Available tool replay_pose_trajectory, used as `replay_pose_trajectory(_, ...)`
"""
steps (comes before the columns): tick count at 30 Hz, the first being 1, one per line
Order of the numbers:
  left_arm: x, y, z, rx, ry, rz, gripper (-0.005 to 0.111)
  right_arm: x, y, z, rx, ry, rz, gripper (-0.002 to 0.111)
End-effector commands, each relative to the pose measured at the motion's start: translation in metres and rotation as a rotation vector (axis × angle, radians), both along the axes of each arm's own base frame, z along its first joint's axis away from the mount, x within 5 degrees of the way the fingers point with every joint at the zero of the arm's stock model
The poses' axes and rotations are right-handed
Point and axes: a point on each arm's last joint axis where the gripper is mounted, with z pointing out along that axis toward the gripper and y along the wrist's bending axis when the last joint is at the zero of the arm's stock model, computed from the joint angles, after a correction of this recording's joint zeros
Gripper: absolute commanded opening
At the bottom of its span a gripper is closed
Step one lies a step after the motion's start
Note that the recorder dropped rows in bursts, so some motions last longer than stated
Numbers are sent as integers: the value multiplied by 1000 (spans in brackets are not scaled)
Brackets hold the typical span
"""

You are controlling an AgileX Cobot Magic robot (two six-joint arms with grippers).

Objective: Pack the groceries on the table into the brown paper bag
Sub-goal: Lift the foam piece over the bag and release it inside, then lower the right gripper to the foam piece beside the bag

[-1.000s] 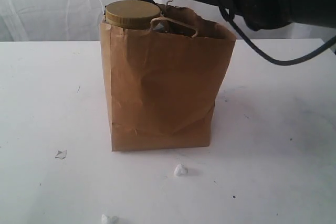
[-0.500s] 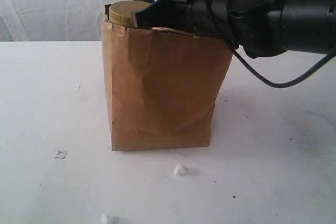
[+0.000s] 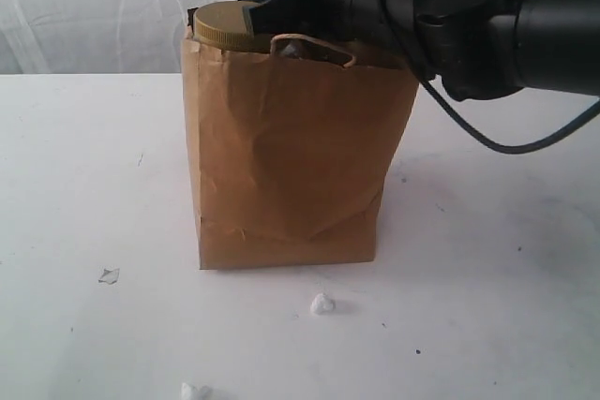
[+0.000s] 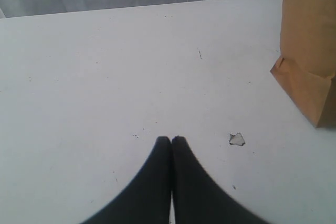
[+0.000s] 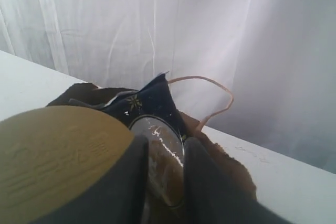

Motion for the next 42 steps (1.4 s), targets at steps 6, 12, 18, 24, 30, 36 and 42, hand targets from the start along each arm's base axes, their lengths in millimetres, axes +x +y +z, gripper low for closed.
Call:
replay_pose_trajectory(6,-1,-1,0,-12,-8,-9,0,-27,-11,40,72,-45,90,23)
replay_pose_trajectory(12,-1,-1,0,-12,-8,-9,0,-45,-41,47,-237,-258,0,0)
replay_pose_trajectory(18,-1,-1,0,-12,-8,-9,0,-53,-111,2,-434,23,-662,0)
replay_pose_trajectory(24,-1,-1,0,-12,-8,-9,0,-71,-144,-38,-774,174,-816,0)
replay_pose_trajectory(30,-1,-1,0,-12,-8,-9,0,-74,-110,-64,-791,157,-427,0)
replay_pose_trajectory(36,-1,-1,0,-12,-8,-9,0,-82,-69,-81,-369,230,-99,0)
replay_pose_trajectory(42,-1,-1,0,-11,-9,-8,0,-113,-27,-87,-6,398,378,0)
